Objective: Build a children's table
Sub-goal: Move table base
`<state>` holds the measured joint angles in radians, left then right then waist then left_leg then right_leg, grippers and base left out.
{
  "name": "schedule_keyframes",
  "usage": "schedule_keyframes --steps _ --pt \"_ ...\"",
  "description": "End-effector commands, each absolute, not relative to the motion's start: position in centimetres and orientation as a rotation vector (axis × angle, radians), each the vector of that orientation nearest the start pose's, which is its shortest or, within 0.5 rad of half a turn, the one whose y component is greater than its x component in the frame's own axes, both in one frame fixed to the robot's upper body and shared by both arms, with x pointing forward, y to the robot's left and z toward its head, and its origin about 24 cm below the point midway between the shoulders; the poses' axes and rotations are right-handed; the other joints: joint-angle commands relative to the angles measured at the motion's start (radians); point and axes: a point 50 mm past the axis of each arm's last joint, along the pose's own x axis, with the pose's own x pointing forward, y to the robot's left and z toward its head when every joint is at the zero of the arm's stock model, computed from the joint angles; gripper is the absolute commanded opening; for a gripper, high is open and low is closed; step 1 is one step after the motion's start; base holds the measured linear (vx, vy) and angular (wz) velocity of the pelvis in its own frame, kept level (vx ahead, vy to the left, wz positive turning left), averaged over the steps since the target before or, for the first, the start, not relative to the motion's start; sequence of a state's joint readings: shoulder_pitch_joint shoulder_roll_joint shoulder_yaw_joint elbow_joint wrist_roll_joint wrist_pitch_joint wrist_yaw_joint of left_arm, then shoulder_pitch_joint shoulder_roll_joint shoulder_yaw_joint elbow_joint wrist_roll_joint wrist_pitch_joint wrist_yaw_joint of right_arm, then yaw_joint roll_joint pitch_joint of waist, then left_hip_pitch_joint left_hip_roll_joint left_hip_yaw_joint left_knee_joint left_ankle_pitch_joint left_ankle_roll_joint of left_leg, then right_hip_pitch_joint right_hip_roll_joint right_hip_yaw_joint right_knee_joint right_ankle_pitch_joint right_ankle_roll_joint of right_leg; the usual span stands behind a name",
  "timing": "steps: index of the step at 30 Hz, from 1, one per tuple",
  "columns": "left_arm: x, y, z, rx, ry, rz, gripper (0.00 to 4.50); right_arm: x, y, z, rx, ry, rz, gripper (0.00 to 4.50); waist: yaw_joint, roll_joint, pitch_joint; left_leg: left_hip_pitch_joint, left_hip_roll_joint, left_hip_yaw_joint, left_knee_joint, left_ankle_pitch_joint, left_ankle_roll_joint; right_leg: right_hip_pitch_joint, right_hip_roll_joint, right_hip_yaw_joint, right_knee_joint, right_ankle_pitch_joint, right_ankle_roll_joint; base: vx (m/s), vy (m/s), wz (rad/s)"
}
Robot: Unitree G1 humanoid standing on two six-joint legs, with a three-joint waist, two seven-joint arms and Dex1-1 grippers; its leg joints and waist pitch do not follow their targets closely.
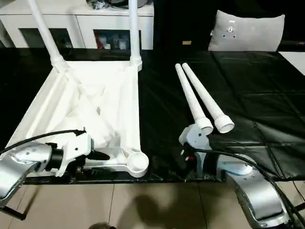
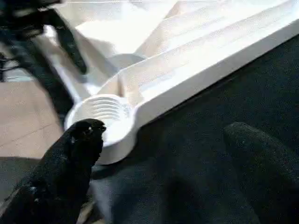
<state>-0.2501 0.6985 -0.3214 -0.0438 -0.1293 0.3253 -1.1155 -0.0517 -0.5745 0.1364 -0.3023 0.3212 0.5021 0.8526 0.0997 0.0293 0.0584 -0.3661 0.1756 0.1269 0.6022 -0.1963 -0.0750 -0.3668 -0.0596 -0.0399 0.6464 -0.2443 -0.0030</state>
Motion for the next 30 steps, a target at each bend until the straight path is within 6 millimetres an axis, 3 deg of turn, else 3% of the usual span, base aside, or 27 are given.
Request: schedule_keyframes --steps 1,12,15,18,20,24,26,27,29,30 --pt "25.4 17.2 6.7 0.528 0.485 -1.275 1.8 22.4 -15.9 8.0 -0.166 0.357 1.092 4.5 0.006 0.006 -0.061 0.004 0.04 0.0 -0.072 -0.148 0.025 0.041 -0.072 0.044 -0.08 -0.037 -0.219 0.0 0.0 0.0" --pt "27.2 17.2 5.8 0.578 0.485 -1.201 0.95 21.7 -15.9 8.0 -0.164 0.39 1.145 4.5 0.019 0.003 -0.062 0.004 0.041 0.002 -0.072 -0.151 0.016 0.037 -0.073 0.045 -0.083 -0.066 -0.215 0.0 0.0 0.0" --pt "28.3 16.3 5.9 0.533 0.43 -1.166 0.56 22.0 -15.9 8.2 -0.171 0.374 1.121 4.5 0.022 -0.002 -0.063 0.004 0.041 0.003 -0.071 -0.149 0.017 0.038 -0.074 0.045 -0.084 -0.071 -0.214 0.0 0.0 0.0" --pt "29.5 15.2 6.3 0.488 0.365 -1.135 0.46 22.4 -16.1 8.2 -0.186 0.364 1.079 4.5 0.026 -0.003 -0.063 0.004 0.04 0.004 -0.071 -0.151 0.013 0.038 -0.076 0.045 -0.087 -0.091 -0.208 0.0 0.0 0.0" --pt "30.5 14.1 6.3 0.482 0.332 -1.115 0.41 23.2 -16.3 8.1 -0.189 0.347 1.015 4.5 0.024 -0.011 -0.066 -0.004 0.037 0.003 -0.07 -0.103 0.019 0.042 -0.074 0.044 -0.08 -0.034 -0.202 0.0 0.0 0.0" --pt "31.4 12.5 6.2 0.494 0.303 -1.13 0.14 25.1 -17.1 8.3 -0.11 0.317 0.84 4.5 0.017 -0.013 -0.072 -0.005 0.033 0.005 -0.065 -0.069 0.018 0.044 -0.075 0.044 -0.079 0.002 -0.202 0.0 0.0 0.0" --pt "31.5 12.1 6.2 0.485 0.302 -1.142 0.03 25.3 -17.1 8.5 -0.082 0.302 0.828 4.5 0.015 -0.011 -0.08 -0.007 0.034 0.003 -0.057 -0.002 0.029 0.048 -0.072 0.043 -0.062 0.138 -0.214 0.0 0.0 0.0" --pt "31.5 11.8 6.2 0.481 0.3 -1.149 0.03 25.4 -17.1 8.6 -0.058 0.296 0.826 4.5 0.016 -0.004 -0.081 -0.007 0.033 0.004 -0.054 0.007 0.035 0.046 -0.072 0.043 -0.06 0.167 -0.22 0.0 0.0 0.0" --pt "31.6 11.0 6.1 0.468 0.3 -1.16 0.03 25.9 -17.2 8.7 -0.043 0.295 0.772 4.5 0.017 -0.009 -0.084 -0.009 0.031 0.006 -0.051 0.038 0.057 0.046 -0.068 0.041 -0.055 0.246 -0.237 0.0 0.0 0.0" --pt "31.5 11.0 6.1 0.467 0.3 -1.16 0.03 25.9 -17.2 8.7 -0.044 0.294 0.768 4.5 0.017 -0.009 -0.083 -0.009 0.031 0.007 -0.051 0.034 0.059 0.045 -0.068 0.039 -0.055 0.243 -0.239 0.0 0.0 0.0"
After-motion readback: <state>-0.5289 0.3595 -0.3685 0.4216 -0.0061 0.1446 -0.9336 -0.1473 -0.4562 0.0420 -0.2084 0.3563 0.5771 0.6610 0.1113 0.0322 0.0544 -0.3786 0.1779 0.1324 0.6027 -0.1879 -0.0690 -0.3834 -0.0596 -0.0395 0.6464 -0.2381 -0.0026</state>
